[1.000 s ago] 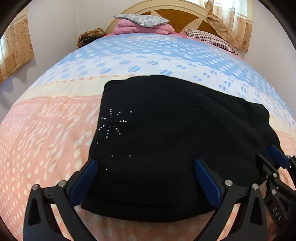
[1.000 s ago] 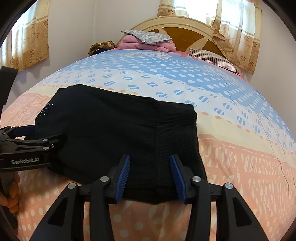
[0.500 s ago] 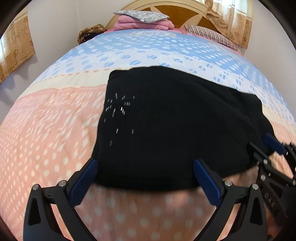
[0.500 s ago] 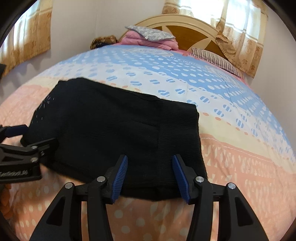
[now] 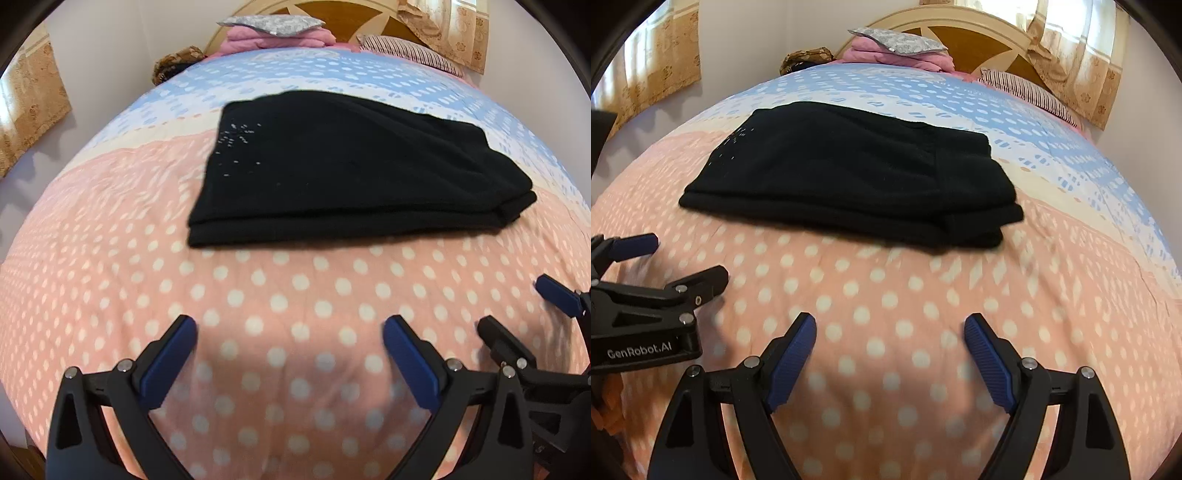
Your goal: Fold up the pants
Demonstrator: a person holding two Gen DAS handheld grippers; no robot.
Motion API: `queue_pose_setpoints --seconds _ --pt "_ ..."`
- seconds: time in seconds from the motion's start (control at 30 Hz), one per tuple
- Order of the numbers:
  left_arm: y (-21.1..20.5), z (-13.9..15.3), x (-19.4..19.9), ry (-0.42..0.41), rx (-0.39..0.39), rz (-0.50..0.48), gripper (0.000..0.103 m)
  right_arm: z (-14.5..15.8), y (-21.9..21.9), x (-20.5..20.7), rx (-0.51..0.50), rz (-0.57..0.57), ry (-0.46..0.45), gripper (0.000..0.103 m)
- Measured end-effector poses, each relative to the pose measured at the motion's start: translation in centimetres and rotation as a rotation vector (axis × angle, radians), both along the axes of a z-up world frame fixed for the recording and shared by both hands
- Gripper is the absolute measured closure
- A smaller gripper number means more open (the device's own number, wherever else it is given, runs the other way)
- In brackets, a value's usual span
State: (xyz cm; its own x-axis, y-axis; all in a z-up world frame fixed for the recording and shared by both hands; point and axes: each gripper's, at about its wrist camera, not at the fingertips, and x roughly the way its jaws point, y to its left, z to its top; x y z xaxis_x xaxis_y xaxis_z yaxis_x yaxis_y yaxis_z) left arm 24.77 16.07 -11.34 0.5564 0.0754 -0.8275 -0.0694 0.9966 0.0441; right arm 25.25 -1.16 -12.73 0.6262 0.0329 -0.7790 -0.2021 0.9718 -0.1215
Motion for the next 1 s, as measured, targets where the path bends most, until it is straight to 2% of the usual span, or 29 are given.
queue_pose_setpoints --seconds 0.13,0.2,0.27,0.33,0.37,0.47,0.57,0.7,0.73,0.9,1.0 --pt "-0.6 1.6 -3.0 -0.089 0.074 -0.010 0.000 0.6 -0.9 -1.6 0.054 -0.032 0.005 0.019" --pt "-0.7 2.7 -5.0 -0.143 0.097 -0.020 0.000 1.2 -1.4 -2.2 0.121 -0.065 0.013 0.019" --pt "-0.6 3.4 -7.0 -0.177 0.105 -0.021 0.000 1.7 -2.4 -3.2 0.239 -0.117 0.023 0.019" --pt "-0.2 3.8 -7.8 -0.178 0.086 -0.027 0.000 1.8 -3.3 -4.1 0.367 -0.155 0.061 0.019" --pt "0.0 3.8 -8.7 -0.177 0.066 -0.030 0.000 1.7 -3.3 -4.5 0.395 -0.167 0.078 0.019" --pt "0.6 4.3 -9.7 -0.167 0.022 -0.019 0.000 1.9 -2.8 -6.1 0.408 -0.187 0.102 0.019" --pt "0.3 5.1 -11.7 -0.199 -0.021 -0.008 0.000 2.7 -2.7 -8.0 0.395 -0.204 0.096 0.019" --pt "-1.0 7.3 -13.7 -0.286 0.010 -0.017 0.000 5.2 -2.7 -11.1 0.331 -0.234 -0.028 0.019" --pt "-1.4 7.9 -14.1 -0.301 0.026 -0.016 0.000 6.3 -2.7 -12.3 0.318 -0.240 -0.086 0.019" --pt "-3.1 10.0 -15.9 -0.374 0.104 -0.021 0.000 9.7 -3.1 -15.7 0.277 -0.262 -0.261 0.019" --pt "-3.4 10.9 -16.7 -0.408 0.129 -0.011 0.000 11.0 -3.8 -17.2 0.258 -0.290 -0.339 0.019"
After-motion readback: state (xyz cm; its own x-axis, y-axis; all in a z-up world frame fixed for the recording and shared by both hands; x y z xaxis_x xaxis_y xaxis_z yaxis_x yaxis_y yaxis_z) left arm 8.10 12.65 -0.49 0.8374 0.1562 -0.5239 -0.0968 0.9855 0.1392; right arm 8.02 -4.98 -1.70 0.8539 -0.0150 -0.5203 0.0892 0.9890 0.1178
